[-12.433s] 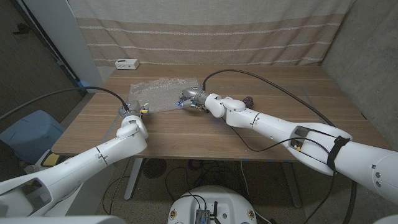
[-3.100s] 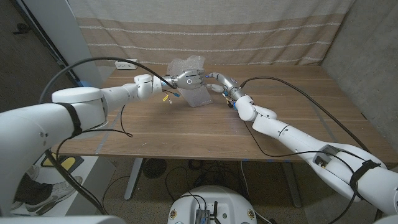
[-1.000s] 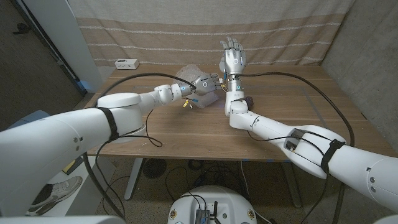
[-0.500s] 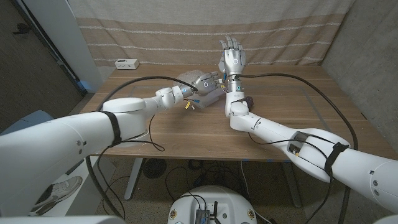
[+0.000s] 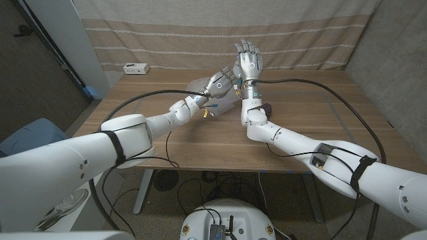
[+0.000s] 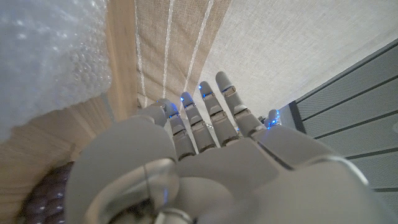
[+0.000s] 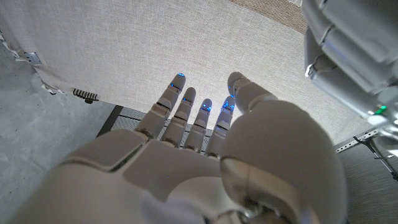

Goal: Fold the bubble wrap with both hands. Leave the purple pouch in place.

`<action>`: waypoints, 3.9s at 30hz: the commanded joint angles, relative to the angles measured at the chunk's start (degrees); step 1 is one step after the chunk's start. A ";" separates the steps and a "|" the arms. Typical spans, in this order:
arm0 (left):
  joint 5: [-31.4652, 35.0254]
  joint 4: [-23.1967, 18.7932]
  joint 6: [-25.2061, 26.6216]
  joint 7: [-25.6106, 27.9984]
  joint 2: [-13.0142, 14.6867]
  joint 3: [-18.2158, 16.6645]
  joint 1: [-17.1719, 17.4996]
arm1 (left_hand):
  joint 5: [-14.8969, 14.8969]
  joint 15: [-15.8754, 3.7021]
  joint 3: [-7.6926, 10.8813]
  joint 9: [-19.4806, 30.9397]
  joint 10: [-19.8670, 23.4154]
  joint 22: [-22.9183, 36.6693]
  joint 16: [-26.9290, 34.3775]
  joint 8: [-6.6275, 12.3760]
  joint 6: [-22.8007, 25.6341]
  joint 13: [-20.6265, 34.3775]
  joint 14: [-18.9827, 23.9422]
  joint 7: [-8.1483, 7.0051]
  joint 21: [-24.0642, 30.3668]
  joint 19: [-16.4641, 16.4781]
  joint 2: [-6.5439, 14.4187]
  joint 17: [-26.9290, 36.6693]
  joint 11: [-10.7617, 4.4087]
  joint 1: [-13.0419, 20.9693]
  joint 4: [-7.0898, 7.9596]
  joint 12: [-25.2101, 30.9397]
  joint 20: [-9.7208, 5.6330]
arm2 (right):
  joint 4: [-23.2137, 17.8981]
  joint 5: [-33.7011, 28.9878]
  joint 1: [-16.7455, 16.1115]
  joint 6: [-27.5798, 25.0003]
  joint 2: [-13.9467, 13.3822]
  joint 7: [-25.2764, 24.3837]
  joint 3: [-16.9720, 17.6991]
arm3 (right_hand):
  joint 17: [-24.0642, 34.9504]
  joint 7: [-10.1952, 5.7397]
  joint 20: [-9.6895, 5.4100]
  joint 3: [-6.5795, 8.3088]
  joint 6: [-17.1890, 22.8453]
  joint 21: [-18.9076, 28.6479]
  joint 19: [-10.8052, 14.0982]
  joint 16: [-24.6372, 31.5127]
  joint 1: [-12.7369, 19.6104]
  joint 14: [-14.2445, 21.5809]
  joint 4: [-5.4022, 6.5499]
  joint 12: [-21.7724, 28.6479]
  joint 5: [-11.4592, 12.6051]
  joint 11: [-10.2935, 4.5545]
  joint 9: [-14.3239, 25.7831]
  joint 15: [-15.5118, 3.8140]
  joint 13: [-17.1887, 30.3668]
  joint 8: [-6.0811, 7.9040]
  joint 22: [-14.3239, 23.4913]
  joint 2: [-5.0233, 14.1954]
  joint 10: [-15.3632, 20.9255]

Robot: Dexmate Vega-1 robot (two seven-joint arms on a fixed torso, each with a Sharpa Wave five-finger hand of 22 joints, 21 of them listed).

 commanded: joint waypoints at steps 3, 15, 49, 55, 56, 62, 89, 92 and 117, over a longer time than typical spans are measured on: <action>-6.81 -12.70 -6.72 0.33 5.31 -15.79 5.99 | -0.42 -6.63 3.39 0.08 7.02 0.07 0.78 0.79 7.39 0.23 6.90 1.69 0.60 3.34 -0.21 -0.11 0.06 -2.92 0.23 1.34 0.72 | -6.83 2.66 -2.76 4.62 -2.09 7.10 2.03 | 0.74 0.92 0.10 -1.17 1.88 1.10 2.39 1.71 -2.51 3.45 0.92 0.82 -0.12 0.41 0.14 -8.19 0.17 0.60 0.28 0.59 2.78; -21.28 -33.26 -12.28 -21.08 19.68 -14.68 6.96 | 0.11 -5.79 4.89 -0.01 8.27 0.07 -0.78 0.45 9.96 0.19 7.30 2.88 0.31 4.33 -3.47 -0.67 0.76 -2.89 -3.53 0.83 1.04 | -10.83 5.54 -2.89 0.55 -1.55 15.94 4.50 | 1.29 1.41 1.65 -2.99 0.49 0.62 1.12 1.09 -5.21 1.25 1.52 -0.23 -0.27 1.23 0.14 -6.94 0.26 -0.32 0.37 -0.03 1.19; -31.31 -33.46 -27.64 -51.10 25.00 -17.02 1.55 | 0.56 -6.02 6.73 0.00 8.89 0.09 -0.68 -0.67 13.08 0.35 7.50 3.45 -0.49 4.47 -1.22 0.61 1.05 1.46 -11.34 -0.46 -1.26 | -19.24 5.99 -1.17 -1.52 -3.21 42.02 -1.86 | 3.37 2.97 1.37 -4.38 5.20 2.26 4.22 5.29 -4.28 7.57 -0.54 1.84 -0.11 1.94 0.19 -6.17 0.72 0.67 0.76 3.05 8.24; -32.43 -34.35 -28.54 -54.62 25.76 -17.64 1.88 | 0.52 -6.06 6.77 0.00 9.20 0.08 -0.67 -0.73 13.46 0.36 7.81 3.72 -0.61 4.31 -1.30 0.49 0.99 1.37 -11.59 -0.47 -1.25 | -20.26 5.96 -1.23 -2.46 -2.81 44.63 -2.72 | 3.53 3.00 1.66 -4.68 5.24 2.26 4.04 5.51 -4.81 8.07 -0.29 1.86 -0.18 2.06 0.19 -6.16 0.76 0.58 0.79 3.13 8.45; -32.60 -34.44 -28.75 -54.83 25.86 -17.77 2.02 | 0.51 -6.00 6.77 0.00 9.33 0.09 -0.56 -0.66 13.76 0.36 8.10 3.68 -0.61 4.36 -1.25 0.50 0.94 1.32 -11.59 -0.46 -1.30 | -20.46 6.07 -1.31 -2.59 -2.74 44.96 -2.75 | 3.57 3.07 1.70 -4.70 5.52 2.29 4.06 5.58 -4.81 8.21 -0.33 1.94 -0.18 2.21 0.19 -6.09 0.77 0.66 0.80 3.16 8.69; -31.38 -35.86 -29.22 -54.92 26.87 -18.00 2.79 | 0.21 -7.11 6.31 -0.01 12.63 0.12 0.21 0.31 18.49 0.35 10.16 3.73 -0.64 4.85 -1.74 0.51 0.55 1.69 -13.06 0.28 -1.66 | -20.99 5.60 -1.85 -2.26 -2.49 45.01 -3.49 | 4.22 3.40 1.59 -4.78 8.07 2.70 4.65 6.63 -4.21 9.87 -1.07 2.92 -0.10 2.38 0.22 -6.44 1.10 1.41 0.87 3.68 10.96; -28.24 -33.95 -28.68 -62.14 25.82 -15.92 1.76 | -0.44 -9.10 2.44 -0.12 20.88 0.55 5.52 0.76 28.55 0.52 19.93 4.77 2.02 12.33 -2.48 1.67 0.42 5.03 -14.10 1.53 -5.81 | -17.05 6.68 -0.56 3.28 -0.62 48.42 -5.15 | 14.22 3.00 -1.16 -4.66 12.46 7.24 10.32 16.76 1.33 19.93 -2.37 6.57 0.30 2.04 0.57 -9.46 3.58 1.49 1.84 6.75 16.74; -26.87 -33.16 -28.19 -61.90 25.32 -14.99 1.38 | -0.32 -9.05 2.66 -0.13 20.71 0.58 4.91 0.51 28.58 0.49 19.38 4.79 2.13 12.37 -2.70 1.21 0.54 5.24 -14.21 1.27 -5.78 | -16.52 7.01 -0.29 3.60 -0.49 49.21 -5.17 | 14.43 3.06 -1.21 -4.62 12.43 7.40 10.30 16.88 1.26 20.26 -2.11 6.65 0.30 2.02 0.58 -9.22 3.67 1.40 1.91 6.69 16.81; -26.12 -24.91 -28.44 -64.27 21.21 -9.66 -2.70 | -0.58 -6.49 2.31 -0.02 16.41 0.12 -0.40 -3.15 24.44 0.41 13.89 5.97 0.32 8.29 -4.46 -0.02 2.65 1.03 -11.63 -2.51 -3.19 | -10.41 10.49 3.19 1.02 1.59 56.27 -6.67 | 12.66 4.87 1.63 -4.68 10.78 9.67 8.34 11.11 -5.18 18.80 1.55 6.21 0.42 4.18 0.57 -5.52 3.74 -0.38 2.20 3.41 15.52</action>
